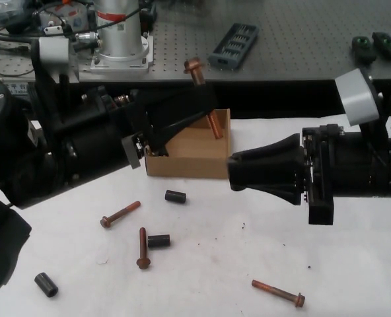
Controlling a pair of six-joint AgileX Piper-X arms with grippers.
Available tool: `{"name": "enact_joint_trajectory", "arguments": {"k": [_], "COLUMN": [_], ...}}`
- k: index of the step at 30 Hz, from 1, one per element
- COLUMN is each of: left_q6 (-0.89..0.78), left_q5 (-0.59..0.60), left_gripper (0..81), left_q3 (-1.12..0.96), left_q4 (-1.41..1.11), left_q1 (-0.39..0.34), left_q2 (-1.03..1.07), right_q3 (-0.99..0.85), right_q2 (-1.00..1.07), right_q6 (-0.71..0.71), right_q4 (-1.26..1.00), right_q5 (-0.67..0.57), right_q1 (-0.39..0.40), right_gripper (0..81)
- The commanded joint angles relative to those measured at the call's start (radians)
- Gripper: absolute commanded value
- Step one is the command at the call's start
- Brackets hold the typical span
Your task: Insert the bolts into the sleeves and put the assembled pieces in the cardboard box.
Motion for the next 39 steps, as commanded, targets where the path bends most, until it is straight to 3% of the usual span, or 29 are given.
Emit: {"name": "enact_joint_trajectory", "arguments": {"k": [1,11,39], "left_q6": [0.016,0.068,0.233], "left_q5": [0.003,0.047,0.052], "left_gripper": [0.6,0.6,0.6], "left_q3": [-0.010,-0.010,-0.008], "left_q4": [-0.014,-0.016,0.047], "left_q1": [0.003,0.003,0.003], "left_q2": [0.003,0.063,0.063], "right_q3": [0.000,0.000,0.067], "right_q2": [-0.006,-0.006,-0.006], "right_q6": [0.007,0.003,-0.023], "right_q4": [-0.016,-0.014,-0.011], "right_q5": [-0.016,-0.016,0.054], "right_q1": [0.004,0.078,0.073], "right_gripper": [4.4,4.4,4.4]}}
